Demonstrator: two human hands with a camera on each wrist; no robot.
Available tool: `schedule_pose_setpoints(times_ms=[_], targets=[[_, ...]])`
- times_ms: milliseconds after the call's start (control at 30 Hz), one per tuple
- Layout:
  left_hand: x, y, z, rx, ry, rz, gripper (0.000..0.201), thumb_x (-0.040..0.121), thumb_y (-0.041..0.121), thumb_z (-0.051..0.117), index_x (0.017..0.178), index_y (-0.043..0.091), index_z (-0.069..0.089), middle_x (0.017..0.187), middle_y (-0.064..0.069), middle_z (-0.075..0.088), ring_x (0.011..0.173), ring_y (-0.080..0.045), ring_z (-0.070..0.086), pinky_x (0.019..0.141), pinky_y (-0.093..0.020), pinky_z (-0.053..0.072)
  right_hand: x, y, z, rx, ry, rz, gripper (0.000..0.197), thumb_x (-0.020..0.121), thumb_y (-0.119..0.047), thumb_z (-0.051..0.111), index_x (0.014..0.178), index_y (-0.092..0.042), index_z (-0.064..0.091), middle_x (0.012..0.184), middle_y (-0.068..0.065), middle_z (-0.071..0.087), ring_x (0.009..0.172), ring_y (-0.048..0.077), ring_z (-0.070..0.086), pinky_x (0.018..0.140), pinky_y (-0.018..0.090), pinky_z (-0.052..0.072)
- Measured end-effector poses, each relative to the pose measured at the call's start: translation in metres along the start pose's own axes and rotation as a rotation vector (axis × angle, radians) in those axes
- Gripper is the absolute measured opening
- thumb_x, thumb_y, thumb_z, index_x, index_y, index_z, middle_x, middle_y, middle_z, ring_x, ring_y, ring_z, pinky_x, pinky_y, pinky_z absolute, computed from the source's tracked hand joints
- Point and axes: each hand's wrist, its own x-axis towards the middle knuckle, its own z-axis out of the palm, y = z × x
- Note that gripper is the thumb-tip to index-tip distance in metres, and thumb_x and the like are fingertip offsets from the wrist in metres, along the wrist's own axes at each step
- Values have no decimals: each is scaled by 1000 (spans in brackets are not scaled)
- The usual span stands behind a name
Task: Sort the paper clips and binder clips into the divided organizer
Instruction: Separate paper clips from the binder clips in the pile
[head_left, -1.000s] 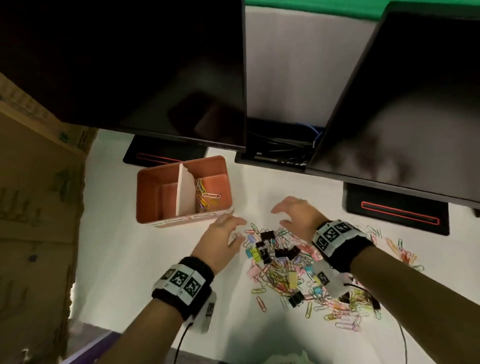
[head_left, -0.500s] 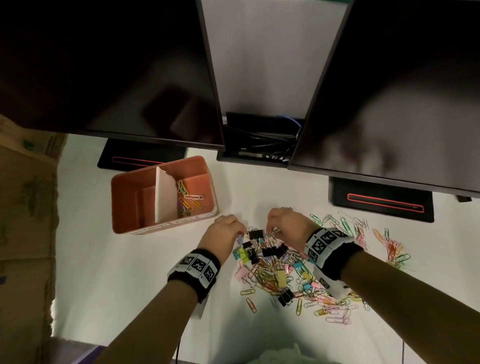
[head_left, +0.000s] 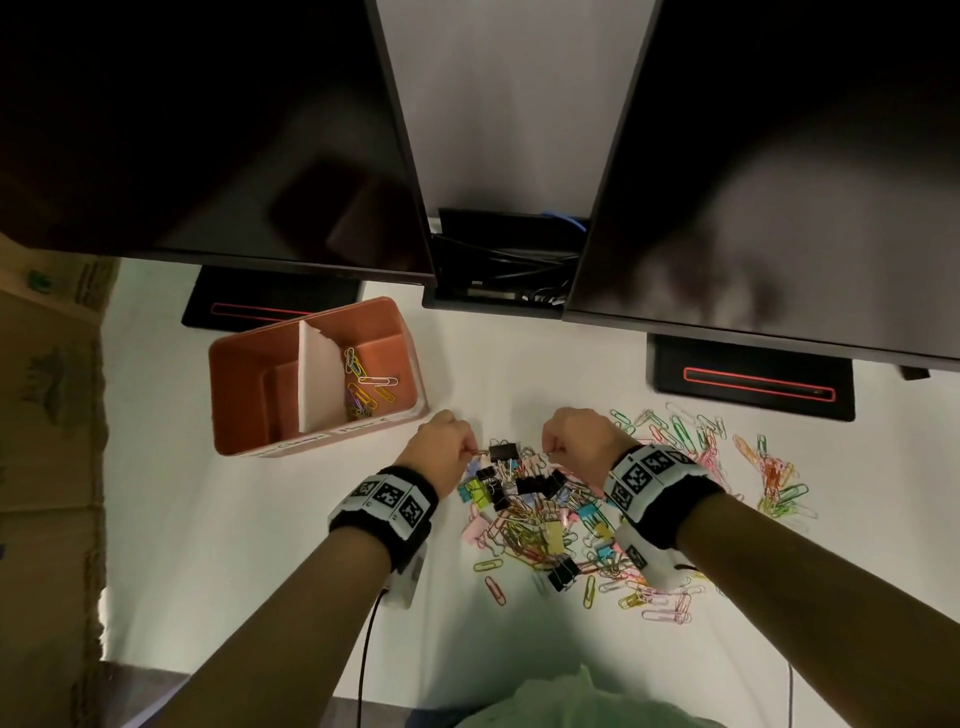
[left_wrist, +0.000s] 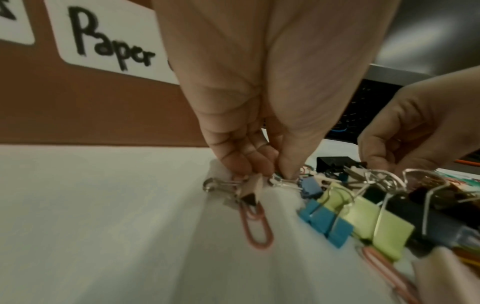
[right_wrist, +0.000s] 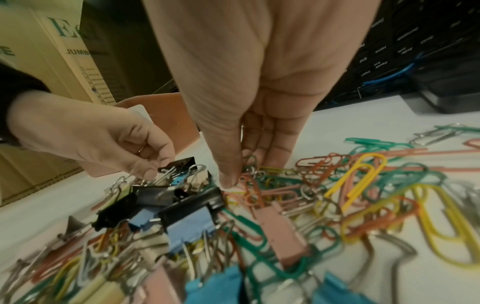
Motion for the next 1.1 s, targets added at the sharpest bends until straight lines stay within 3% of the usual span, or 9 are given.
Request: schedule_pose_setpoints(times_ms=[233, 367, 500, 600, 700, 933, 1100], targets=[[-31, -7, -15, -153, 195, 147, 6, 84, 7, 61, 86, 11, 64, 85, 0, 55, 70, -7, 51, 70, -19, 39, -11, 2, -1, -3, 38, -21, 17, 91, -17, 50, 102, -17, 63, 103, 1, 67, 96, 19, 60, 83, 28, 47], [-65, -9, -14, -174, 54, 319, 5, 84, 13, 65, 88, 13, 66, 81, 0, 61, 68, -6, 53, 64, -16, 42, -21, 5, -8, 60, 126, -25, 12, 91, -19, 55, 100, -18, 63, 101, -1, 67, 92, 18, 61, 80, 27, 48], [-93, -13, 17, -121, -124, 299, 20, 84, 22, 65, 104, 22, 62, 82, 14, 59, 69, 9, 50, 67, -4, 36, -28, 14, -9, 98, 154, -14, 13, 88, -13, 58, 99, -16, 64, 101, 1, 66, 88, 14, 59, 74, 22, 43], [-106, -13, 44, -93, -170, 254, 34, 85, 25, 64, 117, 26, 56, 92, 10, 63, 76, 2, 54, 76, -10, 40, -33, 20, -6, 80, 166, -2, 16, 88, -11, 58, 102, -13, 65, 104, 3, 62, 85, 11, 51, 75, 19, 38], [-112, -11, 67, -78, -117, 229, 37, 85, 25, 63, 121, 24, 53, 99, 5, 63, 81, -3, 54, 79, -16, 42, -36, 25, 1, 60, 160, 18, 17, 87, -12, 60, 103, -13, 65, 107, 4, 57, 92, 15, 55, 77, 19, 37], [-104, -10, 88, -54, 87, 279, 14, 84, 27, 65, 93, 16, 64, 90, 0, 65, 82, -15, 56, 78, -29, 48, -39, 24, 8, 37, 101, 29, 34, 88, -11, 60, 122, -12, 57, 122, 6, 55, 109, 22, 53, 94, 28, 42], [-93, -7, 85, -66, 152, 277, 10, 80, 24, 69, 85, 15, 69, 94, -4, 59, 86, -18, 54, 77, -28, 47, -40, 18, 11, -36, 50, 23, 29, 89, -9, 54, 118, -12, 58, 119, 8, 60, 108, 24, 55, 91, 30, 43]])
